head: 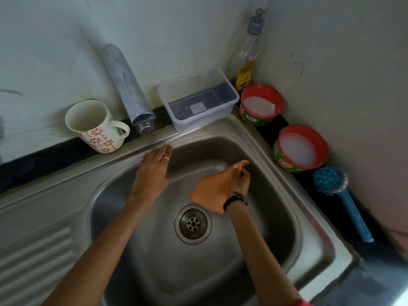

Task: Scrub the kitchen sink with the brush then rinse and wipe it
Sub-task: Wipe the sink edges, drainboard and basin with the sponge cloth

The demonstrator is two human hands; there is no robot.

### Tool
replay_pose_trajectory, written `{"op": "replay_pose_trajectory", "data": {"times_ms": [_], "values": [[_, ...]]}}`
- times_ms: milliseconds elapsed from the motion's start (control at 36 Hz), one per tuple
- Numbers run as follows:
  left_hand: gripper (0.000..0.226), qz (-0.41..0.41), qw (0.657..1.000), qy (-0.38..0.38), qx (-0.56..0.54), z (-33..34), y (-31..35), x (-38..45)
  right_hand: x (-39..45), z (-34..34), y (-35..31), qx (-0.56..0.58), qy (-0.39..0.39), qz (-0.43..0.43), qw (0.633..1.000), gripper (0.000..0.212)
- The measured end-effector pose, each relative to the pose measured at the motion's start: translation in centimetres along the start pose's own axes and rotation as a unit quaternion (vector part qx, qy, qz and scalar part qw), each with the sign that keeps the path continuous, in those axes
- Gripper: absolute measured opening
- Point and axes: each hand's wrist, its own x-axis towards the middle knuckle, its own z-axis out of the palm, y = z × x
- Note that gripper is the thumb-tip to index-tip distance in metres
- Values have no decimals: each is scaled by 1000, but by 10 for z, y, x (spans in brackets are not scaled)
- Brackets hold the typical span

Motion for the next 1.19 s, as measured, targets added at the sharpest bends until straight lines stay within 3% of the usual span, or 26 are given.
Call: {"op": "replay_pose_trajectory", "data": {"times_ms": [83,111,194,250,306,361,389,444,500,528,611,667,750,889,1000,1194], "values": [[75,-6,1000,4,-8,0,2,0,-2,-5,-3,76,-108,88,987,45],[75,-6,1000,8,-10,-1,2,-1,-8,-7,-12,36,-128,73,988,50],[75,-1,1000,18,-19,0,0,-3,-3,-5,-13,-116,-99,-68,986,52],[75,4,999,24,-26,2,-2,-2,1,0,-21,-210,-116,-215,947,38],[75,-4,999,21,-33,1,-3,-1,12,6,-30,-306,-162,-392,852,28],[72,-12,997,11,-70,-4,-2,1,24,13,-33,-375,-155,-536,740,20],[72,-19,996,5,-90,-7,-2,2,28,18,-30,-417,-143,-591,675,22],[76,-38,994,-9,-101,-11,-4,4,37,18,-16,-537,-119,-671,498,29],[81,-41,994,-16,-102,-12,-9,7,58,10,-14,-664,-143,-649,342,33],[82,-38,993,-19,-107,-11,-11,8,60,4,-17,-731,-164,-598,283,31],[82,-27,995,-15,-95,-9,-14,10,74,-8,-15,-822,-179,-507,187,34],[79,-14,996,1,-89,-6,-15,8,74,-18,-17,-839,-153,-482,202,31],[76,5,998,19,-66,-3,-13,4,75,-25,-8,-862,-193,-420,209,36],[79,24,1000,6,4,1,-8,-2,63,-25,-1,-879,-184,-357,258,39],[85,31,997,-10,75,9,-9,-4,53,-35,16,-894,-185,-324,248,39],[91,52,986,-4,155,15,-15,-10,39,-58,51,-899,-206,-271,276,41]]}}
